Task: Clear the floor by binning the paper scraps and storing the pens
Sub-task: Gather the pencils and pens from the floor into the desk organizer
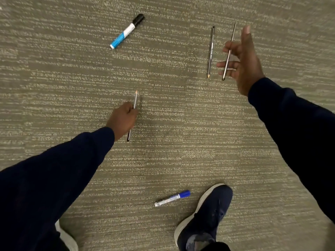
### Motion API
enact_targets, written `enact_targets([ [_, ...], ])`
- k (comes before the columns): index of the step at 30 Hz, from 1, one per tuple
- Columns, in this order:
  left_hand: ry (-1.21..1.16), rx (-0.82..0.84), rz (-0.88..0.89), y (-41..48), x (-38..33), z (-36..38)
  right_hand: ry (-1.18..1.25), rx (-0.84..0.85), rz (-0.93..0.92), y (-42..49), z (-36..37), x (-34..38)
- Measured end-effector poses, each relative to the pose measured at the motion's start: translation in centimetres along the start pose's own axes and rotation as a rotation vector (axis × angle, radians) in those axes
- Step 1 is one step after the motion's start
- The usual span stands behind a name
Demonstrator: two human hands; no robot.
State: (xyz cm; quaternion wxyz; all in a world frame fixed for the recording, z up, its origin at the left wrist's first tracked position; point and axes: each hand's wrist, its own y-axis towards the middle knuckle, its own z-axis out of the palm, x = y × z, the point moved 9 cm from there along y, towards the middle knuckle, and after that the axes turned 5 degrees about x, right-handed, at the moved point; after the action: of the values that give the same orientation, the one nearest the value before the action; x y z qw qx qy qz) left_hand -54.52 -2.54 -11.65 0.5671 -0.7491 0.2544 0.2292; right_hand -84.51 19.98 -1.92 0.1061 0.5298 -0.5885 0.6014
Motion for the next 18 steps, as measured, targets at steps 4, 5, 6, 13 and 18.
enact_targets([
  [4, 0.003, 0.005, 0.030, -1.2, 0.7, 1.1, -0.377, -0.162, -0.237, 0.2, 0.1, 1.7],
  [5, -0.019, 0.006, 0.029, -1.5, 1.0, 1.4, -0.496, -0.176, -0.298, 0.4, 0.4, 1.8],
  [6, -0.050, 0.010, 0.021, -1.7, 1.5, 1.7, -0.602, -0.160, -0.337, 0.6, 0.8, 1.7],
  [13, -0.357, 0.025, -0.053, -3.0, 3.8, 4.6, -1.326, -0.030, -0.505, 3.7, 3.7, -0.8],
  [18, -0.536, -0.019, -0.101, -3.7, 3.5, 5.8, -1.538, 0.066, -0.594, 5.1, 4.6, -1.7],
])
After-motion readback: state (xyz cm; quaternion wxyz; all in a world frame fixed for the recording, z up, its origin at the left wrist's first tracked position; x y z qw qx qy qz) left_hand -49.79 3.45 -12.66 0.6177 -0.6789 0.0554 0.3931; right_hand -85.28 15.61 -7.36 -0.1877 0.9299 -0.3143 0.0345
